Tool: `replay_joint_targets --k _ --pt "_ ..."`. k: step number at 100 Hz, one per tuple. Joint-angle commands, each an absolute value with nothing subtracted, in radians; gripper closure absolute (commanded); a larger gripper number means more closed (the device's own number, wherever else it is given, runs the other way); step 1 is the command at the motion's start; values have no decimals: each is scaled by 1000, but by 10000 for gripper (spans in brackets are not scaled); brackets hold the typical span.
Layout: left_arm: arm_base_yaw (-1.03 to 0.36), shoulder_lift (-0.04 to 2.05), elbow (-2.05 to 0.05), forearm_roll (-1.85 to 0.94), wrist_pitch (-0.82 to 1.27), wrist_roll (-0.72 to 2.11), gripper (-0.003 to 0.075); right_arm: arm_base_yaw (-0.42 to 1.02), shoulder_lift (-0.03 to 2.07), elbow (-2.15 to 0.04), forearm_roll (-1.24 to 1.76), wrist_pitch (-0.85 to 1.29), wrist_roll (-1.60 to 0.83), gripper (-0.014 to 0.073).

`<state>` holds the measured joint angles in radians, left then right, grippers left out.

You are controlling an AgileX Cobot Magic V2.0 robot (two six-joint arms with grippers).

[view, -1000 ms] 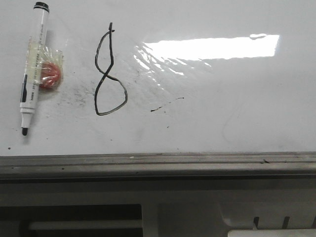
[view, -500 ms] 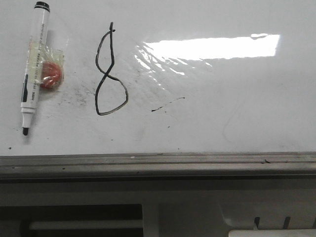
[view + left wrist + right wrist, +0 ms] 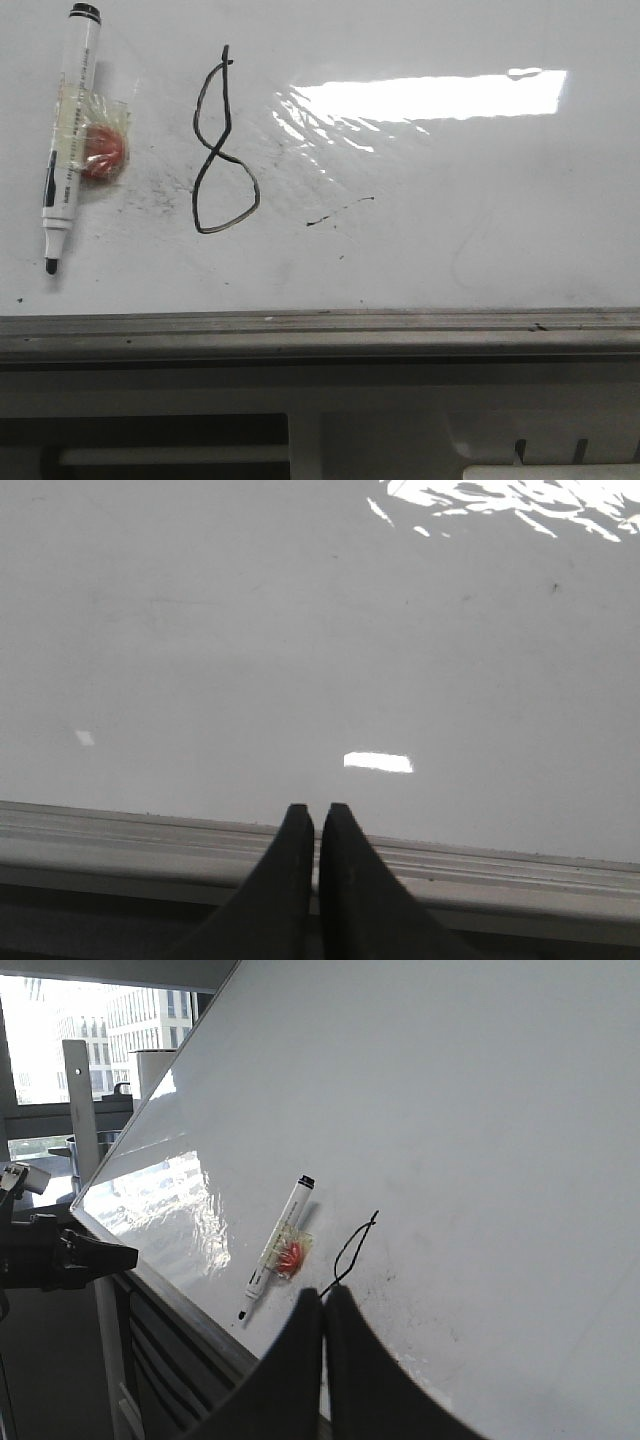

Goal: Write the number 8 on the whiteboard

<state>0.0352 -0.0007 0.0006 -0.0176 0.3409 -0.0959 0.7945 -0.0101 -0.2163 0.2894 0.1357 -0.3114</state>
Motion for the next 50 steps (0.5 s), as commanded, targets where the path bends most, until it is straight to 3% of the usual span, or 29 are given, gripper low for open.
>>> replay_joint_targets --k 1,21,50 --pt "37 -32 34 -16 299 -105 741 796 -22 -239 282 59 -319 657" --pt "37 -32 34 -16 299 -105 741 735 -22 -192 145 19 -317 657" --pt "37 -32 34 -16 299 -105 741 280 -22 -44 -17 -148 -64 657"
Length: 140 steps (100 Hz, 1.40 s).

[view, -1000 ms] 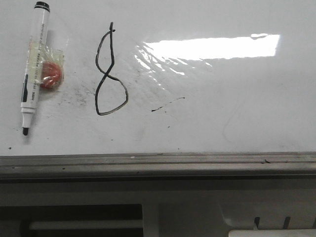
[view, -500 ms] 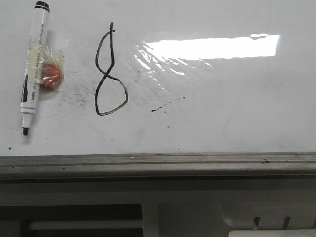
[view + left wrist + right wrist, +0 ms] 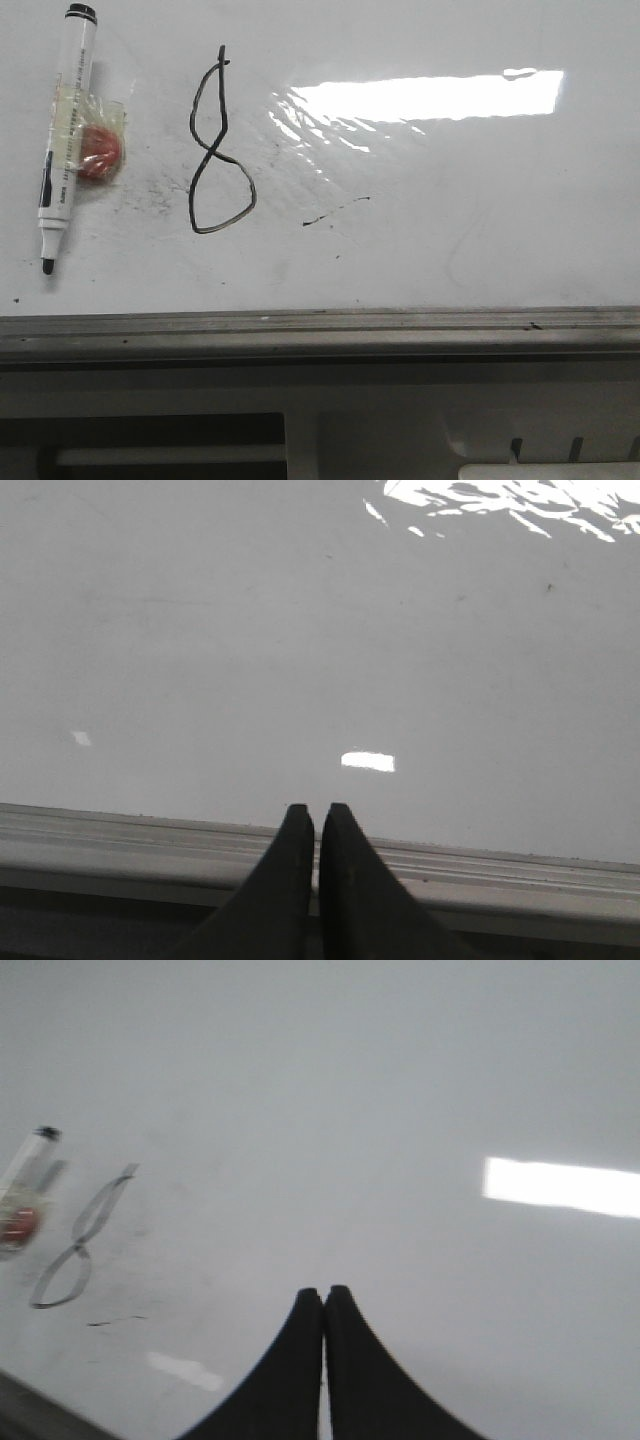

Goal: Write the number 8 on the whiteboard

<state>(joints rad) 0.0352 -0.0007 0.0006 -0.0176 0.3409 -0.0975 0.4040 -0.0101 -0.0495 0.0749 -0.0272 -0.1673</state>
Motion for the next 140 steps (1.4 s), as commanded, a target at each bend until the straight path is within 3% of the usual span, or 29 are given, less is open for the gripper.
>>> replay_joint_targets --k 1,20,49,68,140 --pt "37 -32 34 -16 299 -105 741 268 -22 -41 -26 -149 -43 657" --pt "37 -32 34 -16 299 -105 741 30 -22 24 -81 -176 39 657" --pt "37 -32 34 -16 299 -105 741 -175 -32 23 -110 95 35 657" --pt "37 -32 34 -16 299 -105 741 -180 -32 23 -117 309 -18 657" --pt "37 -32 34 -16 299 -105 741 -180 -32 23 -106 306 -37 657"
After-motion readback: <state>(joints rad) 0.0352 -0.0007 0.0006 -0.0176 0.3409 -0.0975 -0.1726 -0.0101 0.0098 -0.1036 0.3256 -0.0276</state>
